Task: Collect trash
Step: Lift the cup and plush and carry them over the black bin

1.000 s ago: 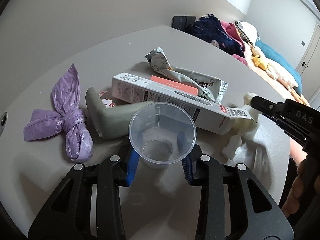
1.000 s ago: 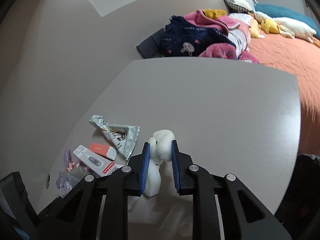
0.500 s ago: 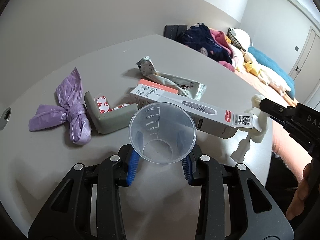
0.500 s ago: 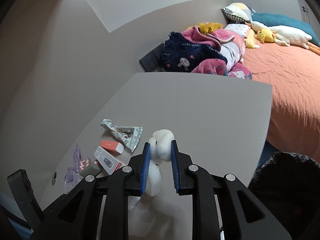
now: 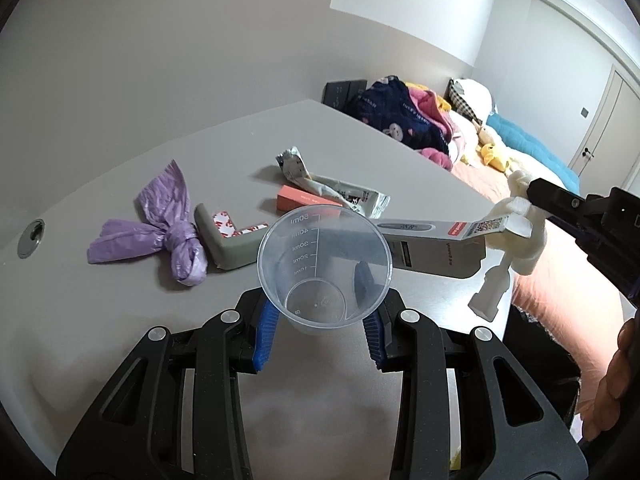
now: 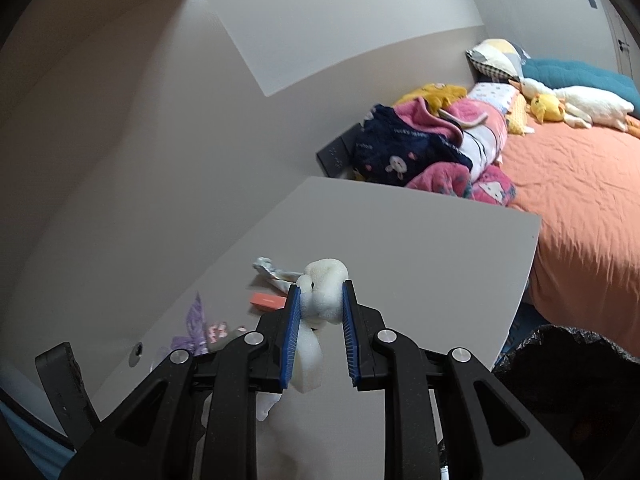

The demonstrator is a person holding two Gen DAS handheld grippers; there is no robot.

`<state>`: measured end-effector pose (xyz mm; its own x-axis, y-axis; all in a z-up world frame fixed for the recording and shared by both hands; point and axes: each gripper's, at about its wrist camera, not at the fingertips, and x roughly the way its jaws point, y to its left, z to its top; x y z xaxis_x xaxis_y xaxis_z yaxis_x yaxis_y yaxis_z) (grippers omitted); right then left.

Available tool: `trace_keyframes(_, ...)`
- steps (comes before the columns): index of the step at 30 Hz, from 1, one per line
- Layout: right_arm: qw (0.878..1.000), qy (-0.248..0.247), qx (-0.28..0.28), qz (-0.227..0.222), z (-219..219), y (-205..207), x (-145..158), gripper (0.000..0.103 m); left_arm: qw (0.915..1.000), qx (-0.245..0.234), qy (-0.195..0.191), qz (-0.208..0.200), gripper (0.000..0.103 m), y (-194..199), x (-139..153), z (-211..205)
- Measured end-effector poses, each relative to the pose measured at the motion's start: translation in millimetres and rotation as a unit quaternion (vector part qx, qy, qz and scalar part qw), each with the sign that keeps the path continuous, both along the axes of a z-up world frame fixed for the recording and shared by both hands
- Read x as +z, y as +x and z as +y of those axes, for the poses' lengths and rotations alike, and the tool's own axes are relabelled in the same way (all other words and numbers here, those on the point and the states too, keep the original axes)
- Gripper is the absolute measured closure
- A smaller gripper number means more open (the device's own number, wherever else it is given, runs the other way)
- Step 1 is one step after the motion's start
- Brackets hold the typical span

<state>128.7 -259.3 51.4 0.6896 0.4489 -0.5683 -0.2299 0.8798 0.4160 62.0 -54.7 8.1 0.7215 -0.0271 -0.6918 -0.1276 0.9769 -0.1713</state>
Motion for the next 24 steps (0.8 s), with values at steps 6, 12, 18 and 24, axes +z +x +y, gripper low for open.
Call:
trace_keyframes(6, 0.999, -0.002, 0.011, -0.030, 10.5, -15.4, 28.3, 0.081, 0.9998, 0.006, -0.001, -0.019, 0.067, -14.7, 16.0, 6.2)
trace_keyframes(12, 0.999, -0.002, 0.016, -0.044, 14.4, -29.9, 40.5, 0.081, 0.9994, 0.007, -0.001, -0.034, 0.067, -31.8, 29.4, 8.7)
trace_keyframes(18, 0.999, -0.004, 0.013, -0.053, 9.1, -45.9, 47.4, 0.081, 0.9991, 0.002, -0.005, -0.041, 0.067, -43.6, 33.9, 4.0)
trace_keyframes(24, 0.998, -0.004, 0.003, -0.060, -5.8, -65.7, 51.9, 0.081, 0.9987, -0.011, -0.005, -0.049, 0.067, -54.8, 38.8, -10.0)
